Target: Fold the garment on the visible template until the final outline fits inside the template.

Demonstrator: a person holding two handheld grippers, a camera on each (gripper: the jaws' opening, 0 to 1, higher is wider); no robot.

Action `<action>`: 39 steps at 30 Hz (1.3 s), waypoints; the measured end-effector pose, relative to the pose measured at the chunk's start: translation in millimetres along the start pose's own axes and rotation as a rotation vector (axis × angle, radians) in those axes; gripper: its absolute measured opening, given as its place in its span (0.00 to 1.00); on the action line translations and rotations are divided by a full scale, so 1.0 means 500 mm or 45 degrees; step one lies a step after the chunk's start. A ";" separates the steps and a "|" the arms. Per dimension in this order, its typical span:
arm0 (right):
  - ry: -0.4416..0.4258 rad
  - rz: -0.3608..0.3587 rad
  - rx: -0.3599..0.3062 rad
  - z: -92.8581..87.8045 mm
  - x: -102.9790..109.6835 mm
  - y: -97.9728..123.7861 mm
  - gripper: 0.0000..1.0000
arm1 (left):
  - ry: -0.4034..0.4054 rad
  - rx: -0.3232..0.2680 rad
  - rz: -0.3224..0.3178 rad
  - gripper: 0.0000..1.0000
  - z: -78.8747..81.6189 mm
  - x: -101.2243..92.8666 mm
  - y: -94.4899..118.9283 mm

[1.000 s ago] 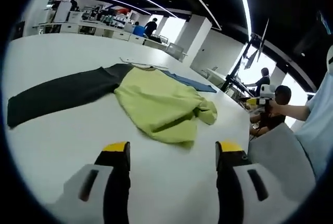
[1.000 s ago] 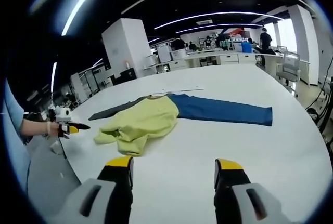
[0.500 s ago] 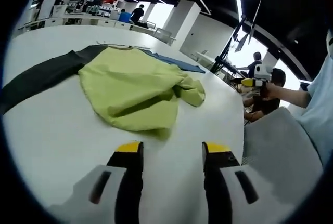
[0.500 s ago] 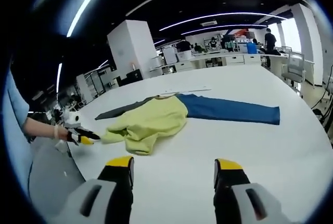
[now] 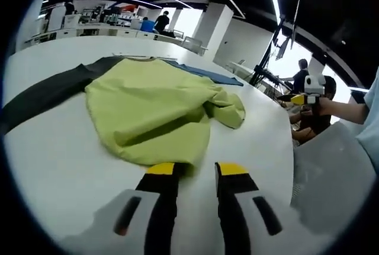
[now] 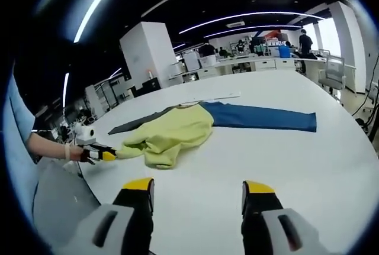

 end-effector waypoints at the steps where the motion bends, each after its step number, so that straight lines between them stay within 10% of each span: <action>1: 0.000 0.006 0.003 0.000 0.004 -0.003 0.56 | 0.011 -0.005 0.008 0.16 0.000 0.003 0.000; 7: 0.037 0.049 0.025 -0.005 0.030 -0.029 0.52 | 0.131 -0.036 0.012 0.02 -0.003 0.001 -0.001; 39: 0.316 0.298 0.148 -0.001 0.167 -0.235 0.22 | 0.211 -0.114 -0.039 0.00 0.015 -0.009 0.013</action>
Point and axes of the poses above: the point that each gripper's makers call its tool centre point, and the gripper's own axes: y roughly backward along the fingers, x roughly to its left, z roughly out of its top, the point moved 1 cm from there along y, roughly backward along the fingers, and after that the axes turned 15 degrees about y, right-handed, at the moved point
